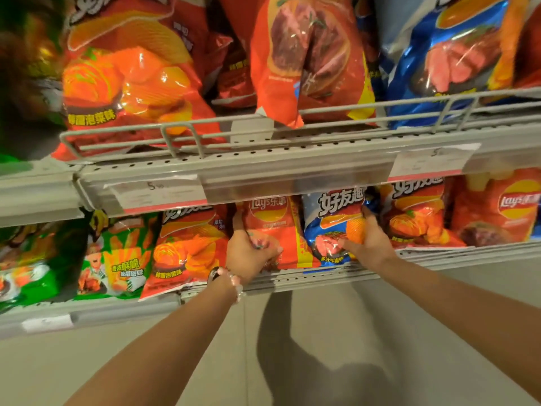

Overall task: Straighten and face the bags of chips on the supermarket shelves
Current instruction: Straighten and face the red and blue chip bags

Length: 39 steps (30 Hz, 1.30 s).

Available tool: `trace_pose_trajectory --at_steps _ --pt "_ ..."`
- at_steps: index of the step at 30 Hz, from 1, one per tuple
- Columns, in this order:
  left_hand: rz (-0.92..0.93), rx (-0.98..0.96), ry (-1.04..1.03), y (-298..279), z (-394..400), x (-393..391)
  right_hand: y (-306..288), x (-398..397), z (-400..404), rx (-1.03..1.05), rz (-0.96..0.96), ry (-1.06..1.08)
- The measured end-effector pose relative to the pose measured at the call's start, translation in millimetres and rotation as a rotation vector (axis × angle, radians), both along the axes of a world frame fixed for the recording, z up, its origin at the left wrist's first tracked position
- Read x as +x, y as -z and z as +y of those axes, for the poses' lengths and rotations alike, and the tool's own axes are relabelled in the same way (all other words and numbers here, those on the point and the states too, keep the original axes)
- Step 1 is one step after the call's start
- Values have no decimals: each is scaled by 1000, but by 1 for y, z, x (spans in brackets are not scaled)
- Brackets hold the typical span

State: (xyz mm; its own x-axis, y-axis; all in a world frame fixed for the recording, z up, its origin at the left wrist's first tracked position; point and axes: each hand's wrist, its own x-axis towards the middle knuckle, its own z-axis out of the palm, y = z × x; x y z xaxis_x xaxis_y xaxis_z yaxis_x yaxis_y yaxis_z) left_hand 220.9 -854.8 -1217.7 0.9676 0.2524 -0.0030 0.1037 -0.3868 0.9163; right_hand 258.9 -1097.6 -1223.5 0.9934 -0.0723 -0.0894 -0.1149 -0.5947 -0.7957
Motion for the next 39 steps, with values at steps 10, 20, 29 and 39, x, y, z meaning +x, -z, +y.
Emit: trace_pose_trajectory --at_steps 10,20,29,39 --pt "-58 -17 -124 -15 -9 -4 -21 -19 -33 -28 -400 -45" --pt "-64 -181 -165 -32 -16 -22 -30 17 -117 -80 -204 234" --pt "-19 -212 -76 -59 -16 -28 -24 38 -131 113 -45 262" --pt "-72 -175 -16 -69 14 -59 -39 19 -126 117 -247 296"
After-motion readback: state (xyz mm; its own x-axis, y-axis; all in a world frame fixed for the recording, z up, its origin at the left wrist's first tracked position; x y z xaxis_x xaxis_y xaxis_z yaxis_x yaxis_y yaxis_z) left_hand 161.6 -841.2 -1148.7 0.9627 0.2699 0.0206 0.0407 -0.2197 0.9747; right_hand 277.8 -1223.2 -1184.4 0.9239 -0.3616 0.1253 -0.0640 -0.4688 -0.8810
